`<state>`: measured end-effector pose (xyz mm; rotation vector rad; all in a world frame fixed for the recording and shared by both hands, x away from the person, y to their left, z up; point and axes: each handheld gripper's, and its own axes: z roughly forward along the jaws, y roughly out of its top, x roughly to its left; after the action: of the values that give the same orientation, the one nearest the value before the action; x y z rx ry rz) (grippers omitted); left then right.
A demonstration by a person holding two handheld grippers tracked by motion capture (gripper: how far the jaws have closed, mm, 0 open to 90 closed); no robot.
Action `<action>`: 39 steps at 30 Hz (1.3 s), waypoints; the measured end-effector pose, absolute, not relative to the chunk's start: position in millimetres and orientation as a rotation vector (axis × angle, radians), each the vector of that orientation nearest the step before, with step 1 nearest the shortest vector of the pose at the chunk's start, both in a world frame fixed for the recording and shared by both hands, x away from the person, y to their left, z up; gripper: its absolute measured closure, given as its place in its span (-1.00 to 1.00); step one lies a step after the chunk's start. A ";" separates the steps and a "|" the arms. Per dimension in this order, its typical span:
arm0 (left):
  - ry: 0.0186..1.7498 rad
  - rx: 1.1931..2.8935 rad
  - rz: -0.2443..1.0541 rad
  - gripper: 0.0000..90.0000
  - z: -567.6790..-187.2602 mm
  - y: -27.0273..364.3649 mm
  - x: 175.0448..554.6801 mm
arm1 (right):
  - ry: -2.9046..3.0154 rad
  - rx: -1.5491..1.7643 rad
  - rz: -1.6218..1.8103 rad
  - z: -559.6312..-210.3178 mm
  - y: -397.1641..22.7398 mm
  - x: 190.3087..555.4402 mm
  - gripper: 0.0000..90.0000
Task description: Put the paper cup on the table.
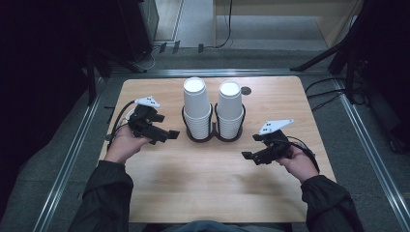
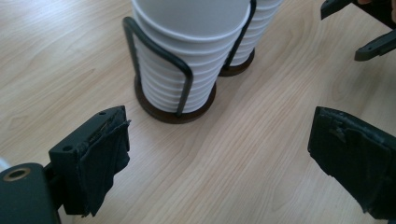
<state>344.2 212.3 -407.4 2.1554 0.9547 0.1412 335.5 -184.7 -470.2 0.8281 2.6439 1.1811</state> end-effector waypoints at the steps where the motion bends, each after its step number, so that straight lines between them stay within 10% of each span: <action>1: 0.952 2.151 0.137 -0.88 -408.5 209.8 343.9 | 2.645 0.828 1.179 -470.3 -184.5 335.3 -0.57; 39: 0.826 2.264 0.206 -0.98 -467.1 115.6 323.3 | 2.678 0.779 1.170 -473.4 -175.8 330.4 -0.57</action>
<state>323.3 115.6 -467.1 2.2642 0.8257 0.2059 330.4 -175.8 -473.4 0.7788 2.6779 1.1700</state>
